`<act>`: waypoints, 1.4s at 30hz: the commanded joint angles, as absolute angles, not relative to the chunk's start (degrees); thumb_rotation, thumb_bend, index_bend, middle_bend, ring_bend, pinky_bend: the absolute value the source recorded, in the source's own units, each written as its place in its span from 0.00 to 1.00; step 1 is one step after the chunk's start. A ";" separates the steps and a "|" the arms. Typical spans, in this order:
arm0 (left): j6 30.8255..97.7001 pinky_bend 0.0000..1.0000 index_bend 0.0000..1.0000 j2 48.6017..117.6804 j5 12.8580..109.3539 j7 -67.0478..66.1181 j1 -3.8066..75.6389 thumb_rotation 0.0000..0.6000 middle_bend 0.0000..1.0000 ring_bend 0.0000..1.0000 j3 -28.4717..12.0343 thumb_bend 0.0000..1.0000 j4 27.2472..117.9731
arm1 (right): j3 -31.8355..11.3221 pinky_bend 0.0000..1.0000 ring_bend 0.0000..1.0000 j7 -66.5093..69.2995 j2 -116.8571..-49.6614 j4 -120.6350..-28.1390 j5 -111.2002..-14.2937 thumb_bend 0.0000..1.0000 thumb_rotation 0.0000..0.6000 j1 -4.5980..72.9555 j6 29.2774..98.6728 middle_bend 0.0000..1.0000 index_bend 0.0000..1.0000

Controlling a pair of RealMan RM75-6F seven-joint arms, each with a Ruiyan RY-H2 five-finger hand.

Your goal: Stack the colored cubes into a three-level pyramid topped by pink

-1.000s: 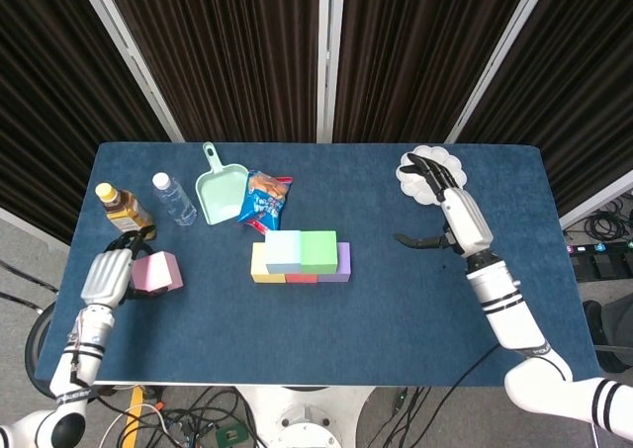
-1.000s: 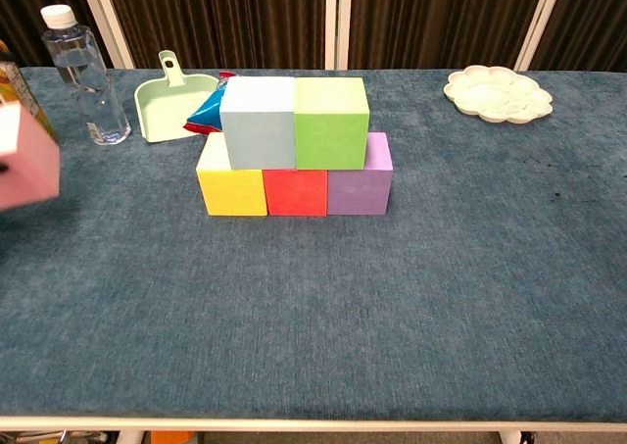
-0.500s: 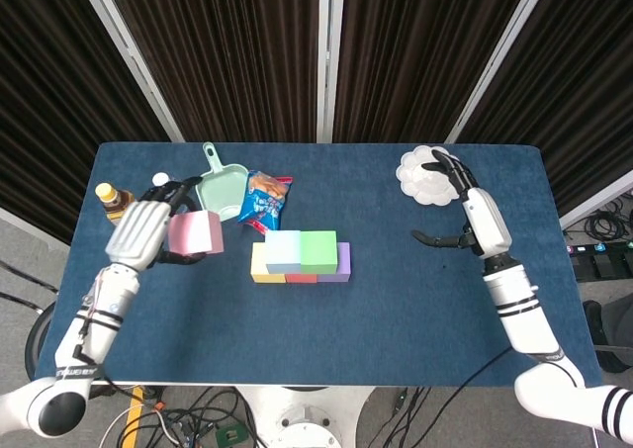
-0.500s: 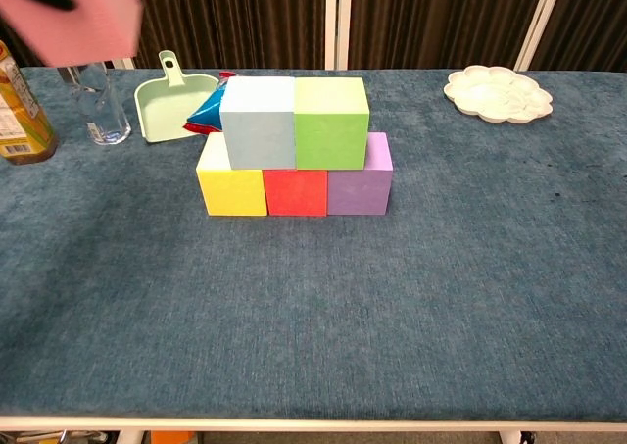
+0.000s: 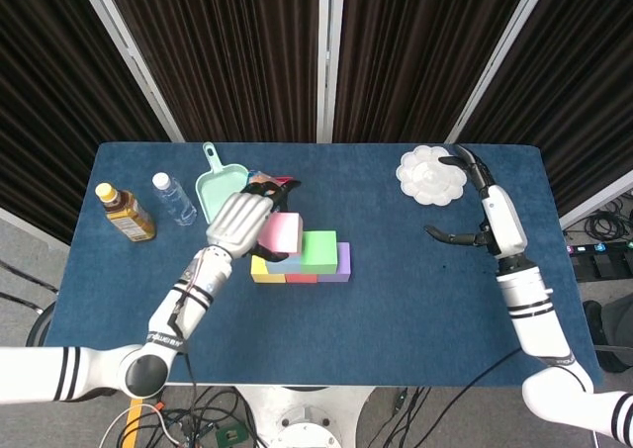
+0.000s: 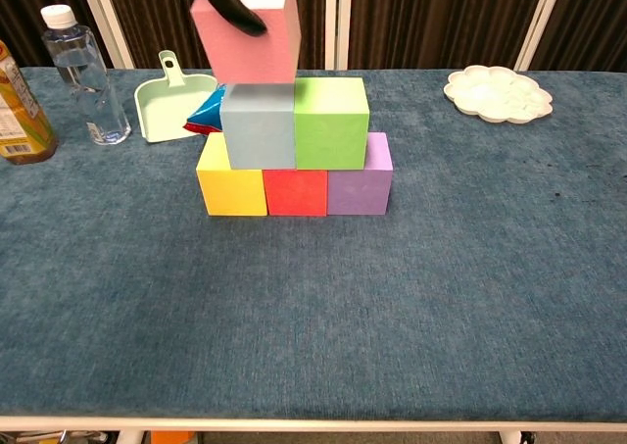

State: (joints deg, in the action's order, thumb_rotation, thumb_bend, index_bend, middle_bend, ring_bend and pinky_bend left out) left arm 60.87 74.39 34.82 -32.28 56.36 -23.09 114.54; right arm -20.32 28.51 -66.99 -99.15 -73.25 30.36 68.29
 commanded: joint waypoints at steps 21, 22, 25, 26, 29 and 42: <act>56.08 0.19 0.11 75.70 26.06 -30.78 65.39 1.00 0.58 0.18 -20.92 0.11 108.67 | -19.49 0.00 0.00 30.25 -67.73 -95.15 -72.79 0.06 1.00 29.69 66.43 0.17 0.00; 56.35 0.18 0.11 75.74 25.92 -31.00 65.63 1.00 0.58 0.18 -20.54 0.11 108.62 | -19.45 0.00 0.00 30.34 -67.68 -94.97 -72.84 0.06 1.00 29.61 66.39 0.17 0.00; 56.37 0.19 0.11 75.61 25.09 -30.52 66.00 1.00 0.58 0.18 -20.40 0.11 108.95 | -19.29 0.00 0.00 30.27 -67.59 -94.54 -72.86 0.06 1.00 29.49 66.23 0.17 0.00; 56.28 0.19 0.11 75.47 24.95 -30.31 66.15 1.00 0.58 0.18 -20.35 0.11 109.04 | -19.29 0.00 0.00 30.33 -67.59 -94.41 -72.80 0.06 1.00 29.45 66.16 0.17 0.00; 56.01 0.19 0.11 75.09 24.73 -30.17 66.57 1.00 0.58 0.18 -19.91 0.11 109.19 | -19.39 0.00 0.00 30.43 -67.58 -94.16 -72.77 0.06 1.00 29.38 66.19 0.17 0.00; 58.27 0.18 0.11 74.90 21.76 -28.77 68.00 1.00 0.58 0.18 -19.61 0.11 109.55 | -19.19 0.00 0.00 31.17 -67.81 -93.20 -73.14 0.06 1.00 29.12 65.94 0.17 0.00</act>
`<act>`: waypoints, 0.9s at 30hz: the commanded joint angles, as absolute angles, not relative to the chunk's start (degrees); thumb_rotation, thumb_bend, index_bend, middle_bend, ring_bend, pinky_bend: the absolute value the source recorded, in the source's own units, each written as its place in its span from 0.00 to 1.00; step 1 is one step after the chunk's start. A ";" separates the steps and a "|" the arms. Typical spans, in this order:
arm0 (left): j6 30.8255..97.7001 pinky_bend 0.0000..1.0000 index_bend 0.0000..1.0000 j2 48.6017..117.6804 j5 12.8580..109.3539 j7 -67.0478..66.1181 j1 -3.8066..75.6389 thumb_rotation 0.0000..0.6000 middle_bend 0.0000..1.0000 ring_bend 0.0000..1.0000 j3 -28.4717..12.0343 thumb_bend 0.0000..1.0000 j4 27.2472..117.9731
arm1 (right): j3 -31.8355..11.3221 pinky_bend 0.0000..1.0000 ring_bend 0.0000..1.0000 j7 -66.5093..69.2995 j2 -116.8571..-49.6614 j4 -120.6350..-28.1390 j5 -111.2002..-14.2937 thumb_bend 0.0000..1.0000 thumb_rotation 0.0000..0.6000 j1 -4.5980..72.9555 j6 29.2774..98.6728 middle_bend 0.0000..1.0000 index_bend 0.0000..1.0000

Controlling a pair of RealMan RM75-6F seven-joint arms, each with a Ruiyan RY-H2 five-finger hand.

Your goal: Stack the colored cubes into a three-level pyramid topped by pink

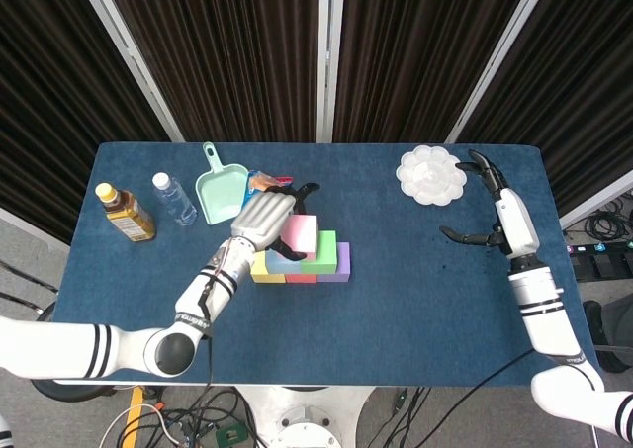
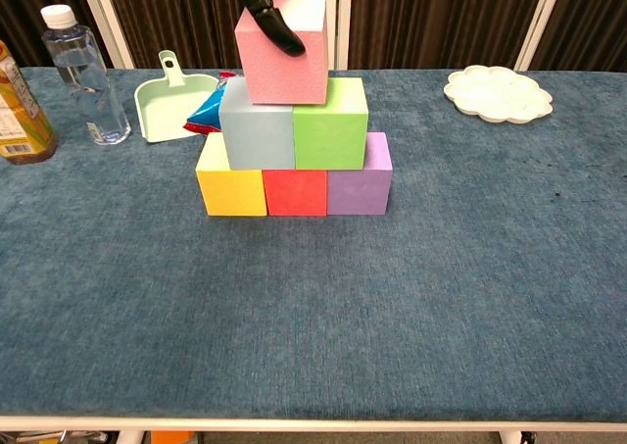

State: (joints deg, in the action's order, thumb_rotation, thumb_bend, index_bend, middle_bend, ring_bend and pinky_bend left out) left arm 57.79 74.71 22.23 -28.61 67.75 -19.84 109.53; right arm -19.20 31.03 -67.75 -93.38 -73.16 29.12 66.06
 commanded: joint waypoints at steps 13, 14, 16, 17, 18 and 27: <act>59.77 0.19 0.11 74.42 18.71 -29.96 69.77 1.00 0.58 0.18 -19.47 0.11 110.38 | -19.18 0.00 0.00 31.49 -67.96 -92.23 -73.24 0.06 1.00 29.06 65.66 0.17 0.00; 59.91 0.19 0.11 74.39 18.43 -30.05 69.85 1.00 0.58 0.18 -19.43 0.11 110.44 | -19.15 0.00 0.00 31.49 -67.97 -92.24 -73.28 0.06 1.00 29.03 65.67 0.17 0.00; 60.05 0.19 0.11 74.34 17.81 -30.20 70.02 1.00 0.58 0.18 -19.29 0.11 110.66 | -19.07 0.00 0.00 31.54 -68.01 -92.22 -73.33 0.06 1.00 29.00 65.61 0.17 0.00; 60.11 0.19 0.11 74.33 17.60 -30.20 70.06 1.00 0.58 0.18 -19.26 0.11 110.74 | -19.05 0.00 0.00 31.56 -68.04 -92.20 -73.34 0.06 1.00 29.01 65.55 0.17 0.00; 60.25 0.19 0.11 74.38 17.41 -30.17 70.09 1.00 0.58 0.18 -19.24 0.11 110.79 | -19.03 0.00 0.00 31.59 -68.08 -92.14 -73.34 0.06 1.00 29.02 65.49 0.17 0.00; 62.26 0.19 0.11 74.15 14.46 -31.25 71.37 1.00 0.58 0.18 -19.84 0.11 111.93 | -18.79 0.00 0.00 32.18 -68.34 -91.68 -73.59 0.06 1.00 28.89 65.33 0.17 0.00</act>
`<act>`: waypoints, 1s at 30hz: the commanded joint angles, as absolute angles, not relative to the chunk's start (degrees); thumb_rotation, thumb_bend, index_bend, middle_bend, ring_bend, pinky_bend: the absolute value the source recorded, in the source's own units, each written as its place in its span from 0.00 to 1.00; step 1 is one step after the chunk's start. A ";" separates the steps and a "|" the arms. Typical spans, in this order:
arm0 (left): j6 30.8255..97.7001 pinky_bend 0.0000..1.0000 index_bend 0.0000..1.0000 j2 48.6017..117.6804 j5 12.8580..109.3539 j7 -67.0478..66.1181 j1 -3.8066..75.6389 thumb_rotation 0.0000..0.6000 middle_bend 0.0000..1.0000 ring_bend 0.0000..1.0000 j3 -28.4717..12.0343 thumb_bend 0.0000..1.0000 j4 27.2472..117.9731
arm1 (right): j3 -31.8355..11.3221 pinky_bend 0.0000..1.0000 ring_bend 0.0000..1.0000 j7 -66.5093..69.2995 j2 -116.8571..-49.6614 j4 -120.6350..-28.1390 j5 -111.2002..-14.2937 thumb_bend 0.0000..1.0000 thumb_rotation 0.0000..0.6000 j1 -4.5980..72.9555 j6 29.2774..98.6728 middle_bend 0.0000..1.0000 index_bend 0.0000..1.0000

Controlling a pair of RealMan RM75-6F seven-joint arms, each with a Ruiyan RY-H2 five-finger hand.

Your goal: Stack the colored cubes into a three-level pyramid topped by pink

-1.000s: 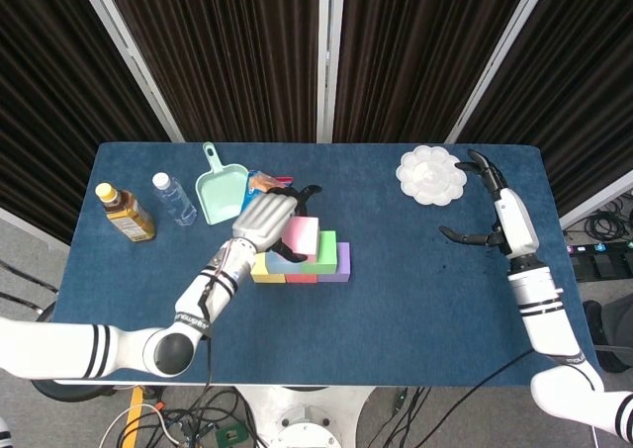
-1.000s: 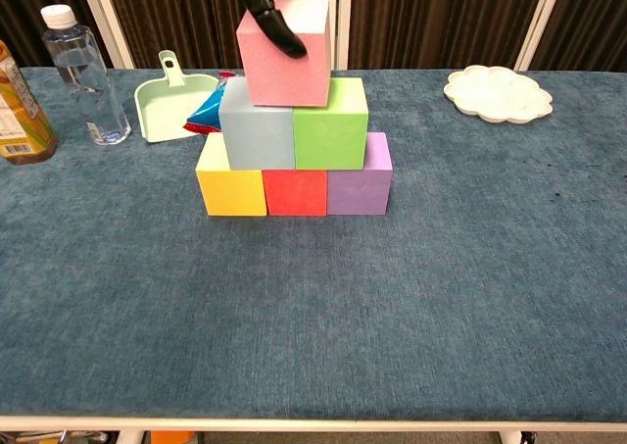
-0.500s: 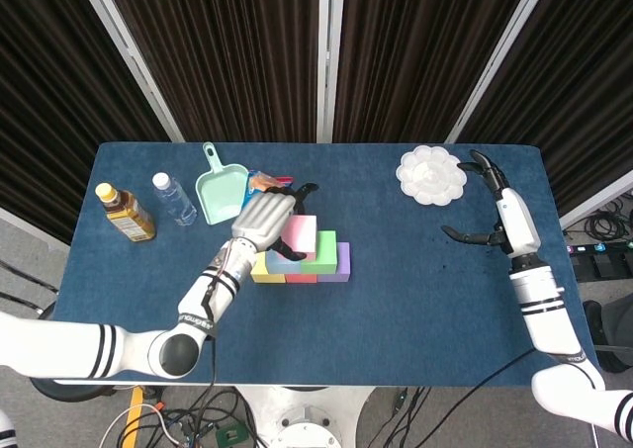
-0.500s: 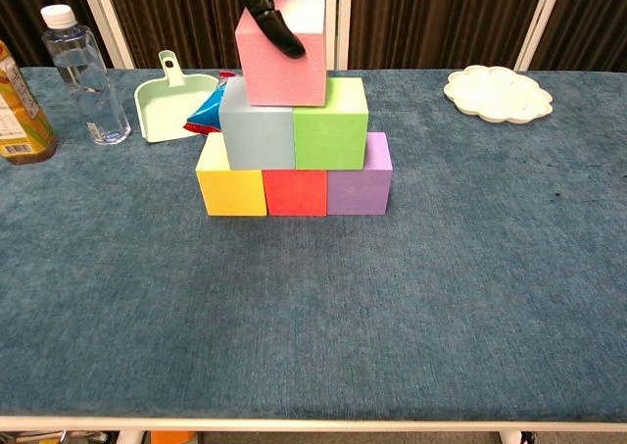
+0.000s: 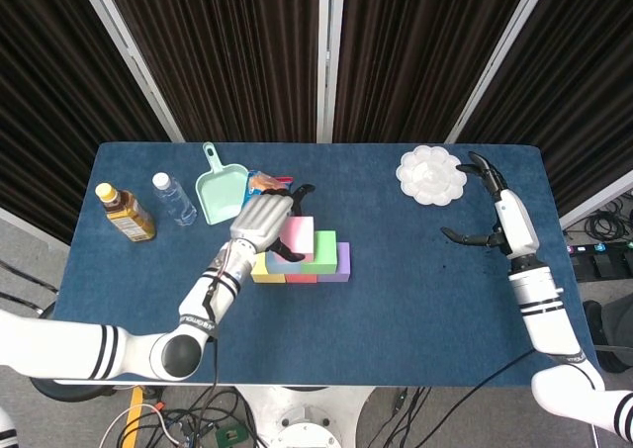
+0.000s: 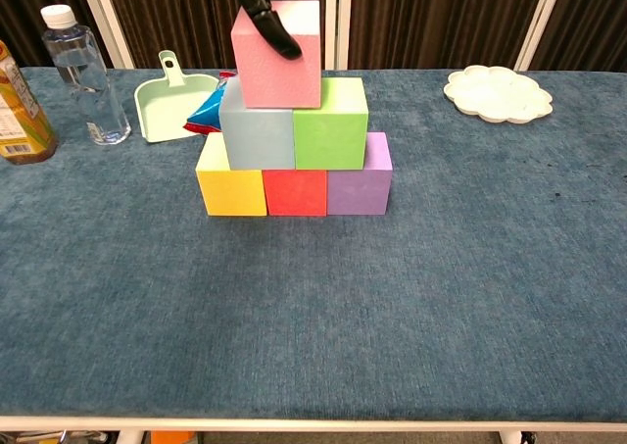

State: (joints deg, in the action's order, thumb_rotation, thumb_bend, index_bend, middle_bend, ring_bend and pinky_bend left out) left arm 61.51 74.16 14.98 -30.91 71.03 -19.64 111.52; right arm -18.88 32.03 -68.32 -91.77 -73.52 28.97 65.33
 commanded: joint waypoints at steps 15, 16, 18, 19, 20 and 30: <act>65.19 0.19 0.11 76.14 12.12 -32.61 72.40 1.00 0.58 0.19 -20.06 0.11 111.97 | -18.31 0.00 0.00 33.60 -68.15 -90.64 -74.16 0.06 1.00 28.35 65.15 0.17 0.00; 65.26 0.19 0.11 76.19 11.91 -32.67 72.42 1.00 0.58 0.19 -20.11 0.11 111.98 | -18.27 0.00 0.00 33.70 -68.22 -90.48 -74.15 0.06 1.00 28.36 65.07 0.17 0.00; 65.32 0.19 0.11 76.28 11.68 -32.69 72.39 1.00 0.58 0.19 -20.16 0.11 111.96 | -18.27 0.00 0.00 33.99 -68.35 -90.24 -74.05 0.06 1.00 28.36 64.97 0.17 0.00; 65.30 0.19 0.11 76.35 11.56 -32.66 72.33 1.00 0.58 0.19 -20.16 0.11 111.93 | -18.23 0.00 0.00 34.12 -68.45 -90.05 -74.03 0.06 1.00 28.36 64.88 0.17 0.00; 65.24 0.19 0.11 76.43 11.44 -32.64 72.32 1.00 0.58 0.19 -20.17 0.11 111.84 | -18.19 0.00 0.00 34.21 -68.51 -89.92 -74.03 0.06 1.00 28.38 64.79 0.17 0.00; 63.61 0.19 0.10 76.84 11.30 -31.91 72.05 1.00 0.52 0.19 -20.53 0.11 111.04 | -18.04 0.00 0.00 34.89 -69.01 -88.97 -74.03 0.06 1.00 28.35 64.52 0.17 0.00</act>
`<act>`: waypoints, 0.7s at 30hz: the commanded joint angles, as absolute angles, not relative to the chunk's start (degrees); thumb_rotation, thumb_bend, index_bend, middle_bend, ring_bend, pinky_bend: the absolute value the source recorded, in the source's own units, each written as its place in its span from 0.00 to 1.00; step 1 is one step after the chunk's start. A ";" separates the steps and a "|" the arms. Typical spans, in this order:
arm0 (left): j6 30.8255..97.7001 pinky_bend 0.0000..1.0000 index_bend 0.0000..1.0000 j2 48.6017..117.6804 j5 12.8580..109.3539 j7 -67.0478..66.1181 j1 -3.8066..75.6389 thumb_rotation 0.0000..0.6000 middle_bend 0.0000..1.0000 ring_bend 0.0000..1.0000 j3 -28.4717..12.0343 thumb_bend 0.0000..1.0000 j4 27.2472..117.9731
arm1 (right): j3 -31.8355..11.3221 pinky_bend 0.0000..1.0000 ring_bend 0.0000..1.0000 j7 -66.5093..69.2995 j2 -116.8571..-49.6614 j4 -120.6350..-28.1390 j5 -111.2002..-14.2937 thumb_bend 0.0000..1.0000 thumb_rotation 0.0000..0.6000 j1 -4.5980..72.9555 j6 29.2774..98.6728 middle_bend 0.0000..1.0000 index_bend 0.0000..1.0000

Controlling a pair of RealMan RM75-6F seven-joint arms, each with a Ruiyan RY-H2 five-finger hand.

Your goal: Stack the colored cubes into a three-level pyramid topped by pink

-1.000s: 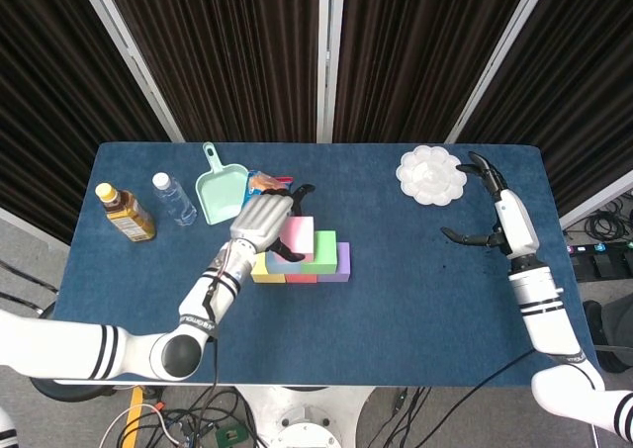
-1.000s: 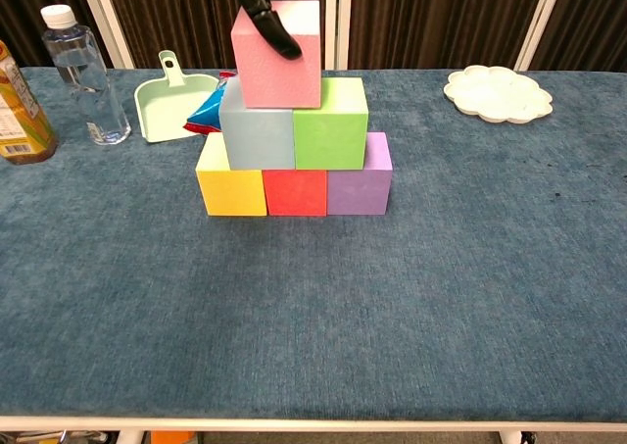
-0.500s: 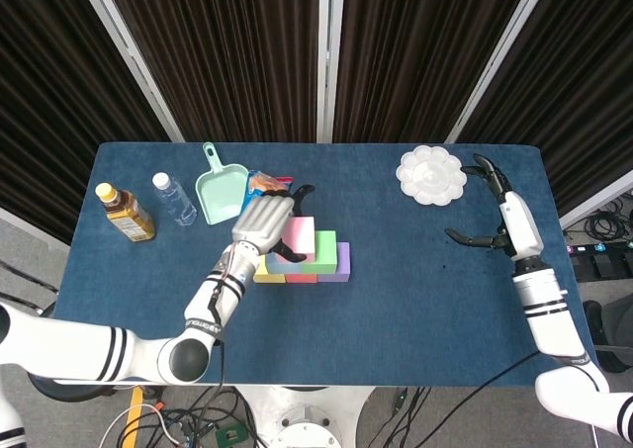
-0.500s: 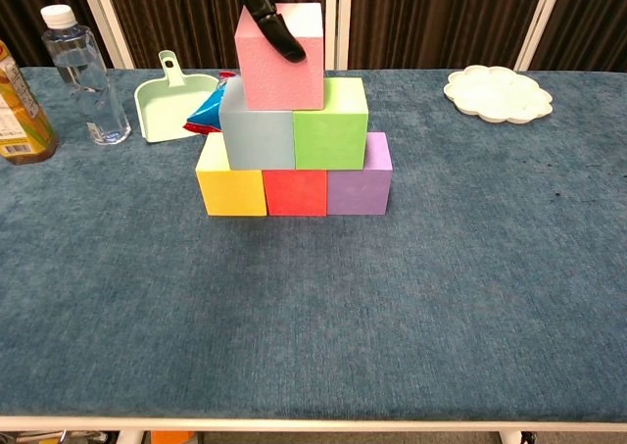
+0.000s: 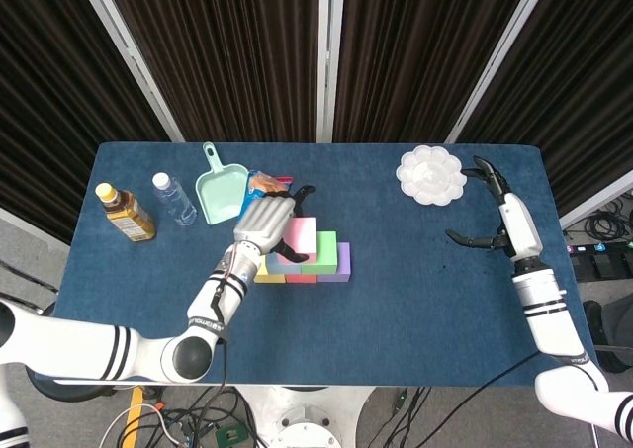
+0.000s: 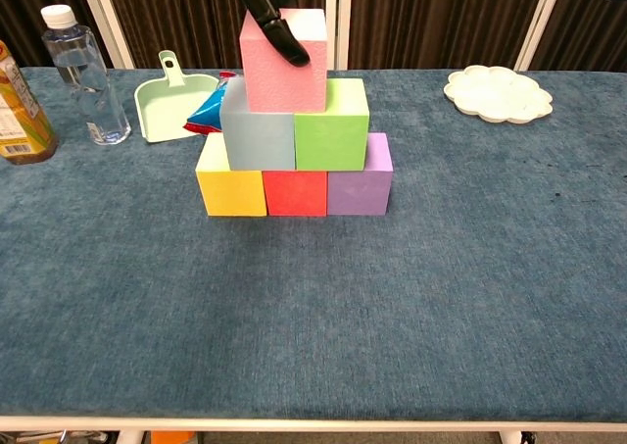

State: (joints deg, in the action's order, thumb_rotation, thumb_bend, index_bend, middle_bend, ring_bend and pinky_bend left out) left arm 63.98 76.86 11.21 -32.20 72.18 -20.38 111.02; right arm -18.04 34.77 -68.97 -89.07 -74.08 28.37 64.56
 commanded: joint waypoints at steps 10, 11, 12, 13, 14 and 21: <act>62.05 0.19 0.08 76.59 12.60 -30.58 71.40 1.00 0.28 0.17 -20.46 0.09 110.82 | -17.79 0.00 0.00 35.79 -68.76 -88.63 -74.15 0.06 1.00 28.05 64.19 0.16 0.00; 61.85 0.19 0.08 76.57 12.80 -30.44 71.35 1.00 0.27 0.16 -20.44 0.09 110.82 | -17.75 0.00 0.00 35.92 -68.78 -88.53 -74.14 0.06 1.00 28.02 64.13 0.16 0.00; 61.66 0.19 0.08 76.53 12.86 -30.35 71.32 1.00 0.25 0.16 -20.41 0.09 110.79 | -17.72 0.00 0.00 36.04 -68.78 -88.49 -74.17 0.06 1.00 28.00 64.08 0.16 0.00; 61.47 0.19 0.08 76.48 12.93 -30.27 71.28 1.00 0.25 0.15 -20.36 0.09 110.76 | -17.70 0.00 0.00 36.11 -68.78 -88.44 -74.20 0.06 1.00 27.98 64.07 0.16 0.00; 61.28 0.19 0.08 76.44 12.97 -30.15 71.25 1.00 0.24 0.15 -20.33 0.09 110.73 | -17.68 0.00 0.00 36.17 -68.79 -88.38 -74.27 0.06 1.00 27.96 64.09 0.16 0.00; 60.81 0.19 0.08 75.51 13.53 -29.63 70.87 1.00 0.22 0.14 -20.07 0.09 111.65 | -17.68 0.00 0.00 36.38 -68.81 -88.35 -74.31 0.06 1.00 27.87 64.11 0.16 0.00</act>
